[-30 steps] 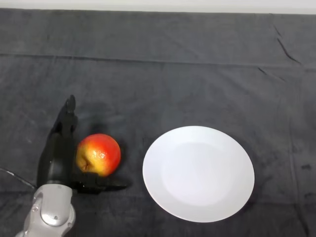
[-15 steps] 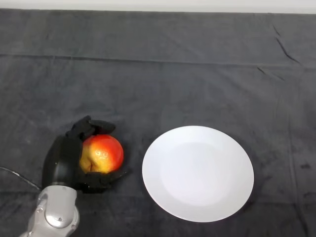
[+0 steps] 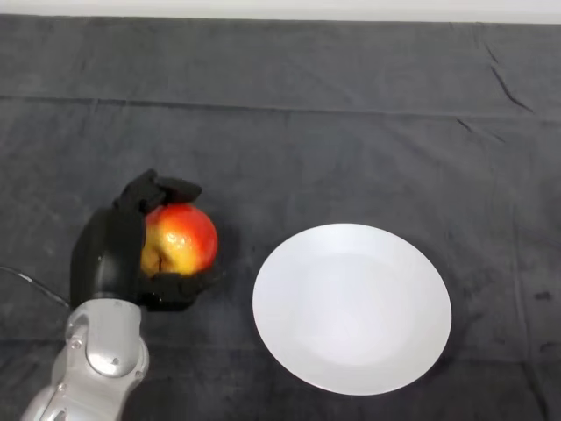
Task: Move the apple to the plate
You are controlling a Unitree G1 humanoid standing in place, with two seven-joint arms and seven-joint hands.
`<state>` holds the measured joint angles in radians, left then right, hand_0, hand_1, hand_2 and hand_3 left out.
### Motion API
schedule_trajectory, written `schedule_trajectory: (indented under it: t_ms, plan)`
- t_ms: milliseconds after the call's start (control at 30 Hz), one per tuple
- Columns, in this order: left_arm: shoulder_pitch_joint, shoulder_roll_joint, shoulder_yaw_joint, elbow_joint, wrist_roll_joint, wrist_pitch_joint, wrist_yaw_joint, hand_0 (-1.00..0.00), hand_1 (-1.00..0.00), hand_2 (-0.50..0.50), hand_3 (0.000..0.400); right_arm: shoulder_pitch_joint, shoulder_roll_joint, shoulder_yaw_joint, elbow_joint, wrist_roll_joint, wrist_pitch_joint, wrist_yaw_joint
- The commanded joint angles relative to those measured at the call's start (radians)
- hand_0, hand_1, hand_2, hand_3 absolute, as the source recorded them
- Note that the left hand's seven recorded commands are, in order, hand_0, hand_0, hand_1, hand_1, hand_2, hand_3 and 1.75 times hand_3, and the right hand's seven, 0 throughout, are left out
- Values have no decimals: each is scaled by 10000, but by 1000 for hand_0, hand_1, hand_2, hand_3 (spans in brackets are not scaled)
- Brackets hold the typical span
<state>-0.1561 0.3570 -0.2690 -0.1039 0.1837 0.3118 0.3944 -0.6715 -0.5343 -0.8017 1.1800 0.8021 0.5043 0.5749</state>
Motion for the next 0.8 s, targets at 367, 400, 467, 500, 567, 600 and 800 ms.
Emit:
schedule_trajectory:
  t_ms: [367,400,467,500,567,600,800]
  plan:
    - [-1180,-47,-879,-742,726,412,617,-1000,-1000,0,400,303,-437,-229,-97,-50,25,4]
    - [-1235,-66,-952,-687,739,385,644,-1000,-1000,0,400,302,-438,-229,-95,-50,25,5]
    - [-1344,-99,-1117,-566,757,318,692,-1000,-1000,0,400,301,-440,-230,-90,-50,25,7]
    - [-1390,-113,-1187,-516,761,295,707,-1000,-1000,0,400,300,-441,-230,-89,-50,25,8]
    - [-1506,-153,-1350,-403,769,267,732,-1000,-1000,0,400,299,-442,-231,-85,-50,26,10]
    - [-1577,-181,-1445,-335,772,260,745,-1000,-1000,0,400,298,-443,-231,-83,-50,26,10]
    - [-2143,-448,-2116,240,746,261,843,-1000,-1000,0,400,294,-448,-233,-71,-51,26,16]
